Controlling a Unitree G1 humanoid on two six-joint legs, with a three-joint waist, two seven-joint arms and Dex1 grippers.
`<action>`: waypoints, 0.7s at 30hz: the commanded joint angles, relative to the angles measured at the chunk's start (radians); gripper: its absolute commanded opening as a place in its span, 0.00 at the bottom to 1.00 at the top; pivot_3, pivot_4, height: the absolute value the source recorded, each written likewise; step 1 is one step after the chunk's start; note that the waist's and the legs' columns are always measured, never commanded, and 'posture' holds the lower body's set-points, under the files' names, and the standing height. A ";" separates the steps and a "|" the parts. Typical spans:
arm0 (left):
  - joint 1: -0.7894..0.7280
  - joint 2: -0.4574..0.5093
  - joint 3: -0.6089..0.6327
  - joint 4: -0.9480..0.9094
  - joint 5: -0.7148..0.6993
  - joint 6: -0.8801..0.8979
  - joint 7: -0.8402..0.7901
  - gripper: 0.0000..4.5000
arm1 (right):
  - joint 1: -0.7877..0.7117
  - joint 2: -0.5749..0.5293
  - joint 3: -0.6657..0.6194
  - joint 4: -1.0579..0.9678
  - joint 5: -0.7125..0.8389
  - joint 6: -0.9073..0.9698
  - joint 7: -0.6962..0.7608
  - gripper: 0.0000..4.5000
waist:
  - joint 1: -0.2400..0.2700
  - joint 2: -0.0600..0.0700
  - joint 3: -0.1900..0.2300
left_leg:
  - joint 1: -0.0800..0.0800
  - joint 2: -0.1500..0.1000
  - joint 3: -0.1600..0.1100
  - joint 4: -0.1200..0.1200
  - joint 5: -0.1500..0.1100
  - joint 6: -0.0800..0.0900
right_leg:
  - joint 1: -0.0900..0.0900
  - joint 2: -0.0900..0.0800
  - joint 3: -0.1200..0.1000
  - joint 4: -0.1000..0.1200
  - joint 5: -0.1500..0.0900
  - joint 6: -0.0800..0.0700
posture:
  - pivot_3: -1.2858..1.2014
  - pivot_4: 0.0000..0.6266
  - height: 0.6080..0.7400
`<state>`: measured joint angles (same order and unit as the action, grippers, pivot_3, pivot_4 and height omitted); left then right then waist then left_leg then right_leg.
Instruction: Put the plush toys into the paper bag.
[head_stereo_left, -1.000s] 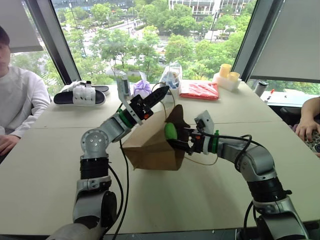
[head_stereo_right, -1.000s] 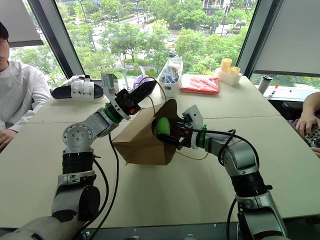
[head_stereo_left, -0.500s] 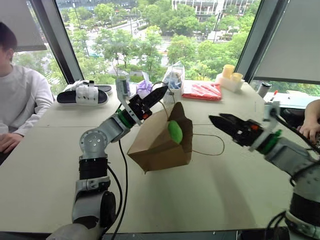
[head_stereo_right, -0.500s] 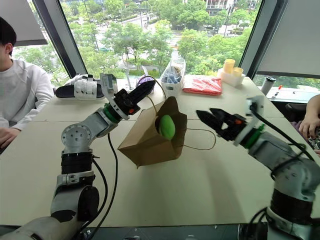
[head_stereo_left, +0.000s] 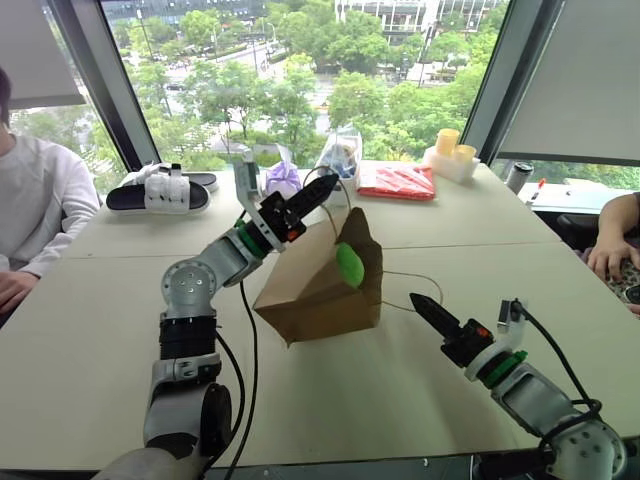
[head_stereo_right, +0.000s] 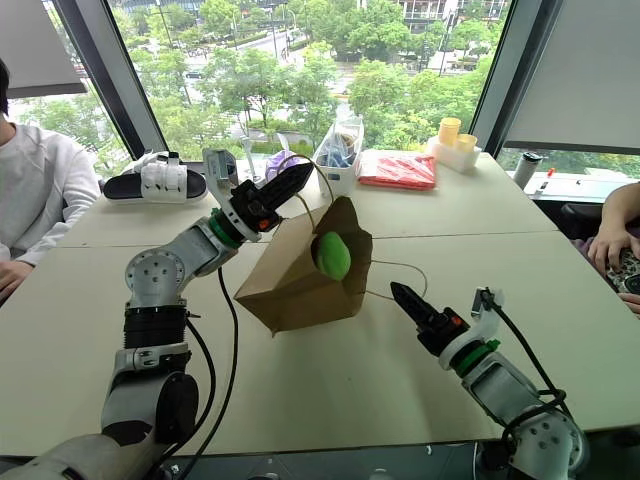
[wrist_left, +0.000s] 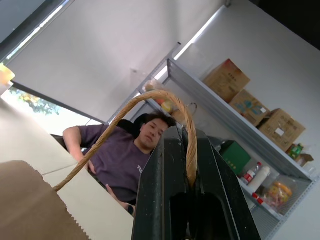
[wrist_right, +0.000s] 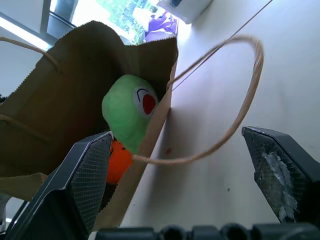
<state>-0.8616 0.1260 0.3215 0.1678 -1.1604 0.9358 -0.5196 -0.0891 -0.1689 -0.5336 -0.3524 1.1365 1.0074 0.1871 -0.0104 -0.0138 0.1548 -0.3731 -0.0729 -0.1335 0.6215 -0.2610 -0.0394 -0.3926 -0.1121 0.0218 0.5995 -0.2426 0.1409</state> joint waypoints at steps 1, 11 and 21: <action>-0.019 0.005 -0.004 -0.010 -0.009 0.000 -0.010 0.00 | -0.007 0.032 0.064 0.025 -0.023 -0.058 -0.011 0.94 | 0.000 0.000 0.000 | 0.000 0.000 0.000 0.000 0.000 0.000 | 0.000 0.000 0.000 0.000 0.000 0.000 | 0.52 0.24 1.00; -0.011 0.006 -0.005 -0.023 -0.015 0.005 -0.001 0.00 | -0.042 0.060 0.104 0.053 -0.016 -0.183 -0.027 0.01 | -0.002 0.000 0.000 | 0.000 0.000 0.000 -0.001 0.000 0.000 | -0.001 0.000 0.000 0.000 0.000 0.000 | 0.52 0.24 1.00; -0.029 0.045 -0.023 -0.061 -0.023 0.013 -0.047 0.00 | -0.144 -0.077 0.039 -0.053 0.212 -0.215 -0.011 0.01 | -0.002 0.001 0.001 | 0.000 0.000 0.000 -0.001 0.000 0.000 | -0.001 0.000 0.000 0.000 0.000 0.000 | 0.52 0.24 1.00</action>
<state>-0.8620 0.1570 0.2932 0.1443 -1.1609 0.9474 -0.5447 -0.1879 -0.2062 -0.4565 -0.3257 1.2463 0.8101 0.1673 -0.0126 -0.0130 0.1553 -0.3734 -0.0728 -0.1335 0.6201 -0.2610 -0.0394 -0.3937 -0.1119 0.0217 0.5992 -0.2426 0.1410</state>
